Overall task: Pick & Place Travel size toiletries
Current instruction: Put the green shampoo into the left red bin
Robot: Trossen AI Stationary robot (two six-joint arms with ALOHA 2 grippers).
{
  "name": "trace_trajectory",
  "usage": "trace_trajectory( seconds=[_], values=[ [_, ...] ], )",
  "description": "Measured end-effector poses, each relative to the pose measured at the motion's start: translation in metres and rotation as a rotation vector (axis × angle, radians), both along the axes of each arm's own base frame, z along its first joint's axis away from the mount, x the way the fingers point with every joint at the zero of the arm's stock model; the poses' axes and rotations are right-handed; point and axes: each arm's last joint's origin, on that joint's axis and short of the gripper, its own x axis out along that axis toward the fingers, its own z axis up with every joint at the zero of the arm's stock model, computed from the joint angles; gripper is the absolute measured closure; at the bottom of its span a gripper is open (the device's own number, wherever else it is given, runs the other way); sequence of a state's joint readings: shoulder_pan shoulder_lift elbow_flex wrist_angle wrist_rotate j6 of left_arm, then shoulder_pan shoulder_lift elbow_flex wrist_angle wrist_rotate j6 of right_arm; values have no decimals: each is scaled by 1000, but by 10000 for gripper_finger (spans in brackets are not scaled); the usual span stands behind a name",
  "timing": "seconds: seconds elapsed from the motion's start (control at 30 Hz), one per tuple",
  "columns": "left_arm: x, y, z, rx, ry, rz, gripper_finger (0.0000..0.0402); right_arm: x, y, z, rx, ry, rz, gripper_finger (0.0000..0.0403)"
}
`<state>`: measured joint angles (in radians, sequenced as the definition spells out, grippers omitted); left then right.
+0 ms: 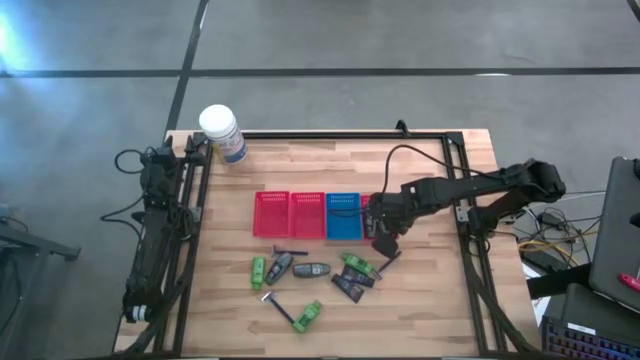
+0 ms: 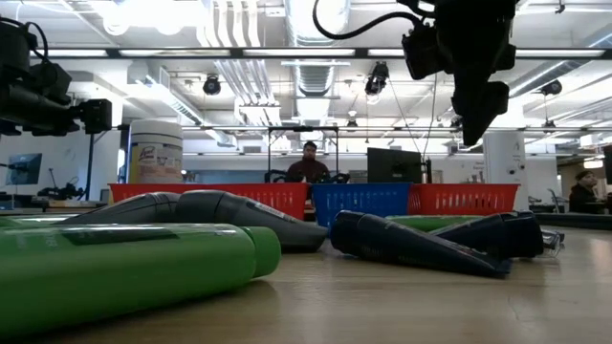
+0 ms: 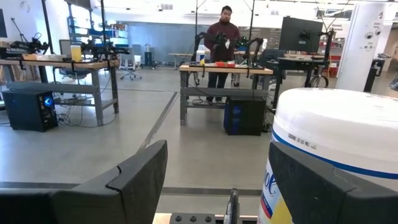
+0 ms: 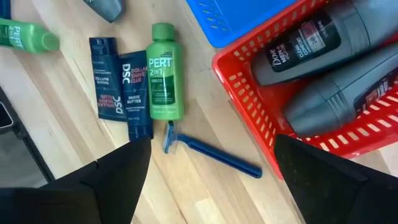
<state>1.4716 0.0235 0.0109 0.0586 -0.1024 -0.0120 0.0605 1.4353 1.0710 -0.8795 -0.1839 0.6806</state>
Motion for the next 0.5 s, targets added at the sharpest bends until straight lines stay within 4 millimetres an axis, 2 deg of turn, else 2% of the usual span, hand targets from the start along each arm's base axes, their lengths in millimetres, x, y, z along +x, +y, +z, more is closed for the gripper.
trace_trajectory(
  seconds=[0.5],
  values=[
    [0,0,0,0,0,0,115,0,-2,0,-27,-1,-13,107]
  ],
)
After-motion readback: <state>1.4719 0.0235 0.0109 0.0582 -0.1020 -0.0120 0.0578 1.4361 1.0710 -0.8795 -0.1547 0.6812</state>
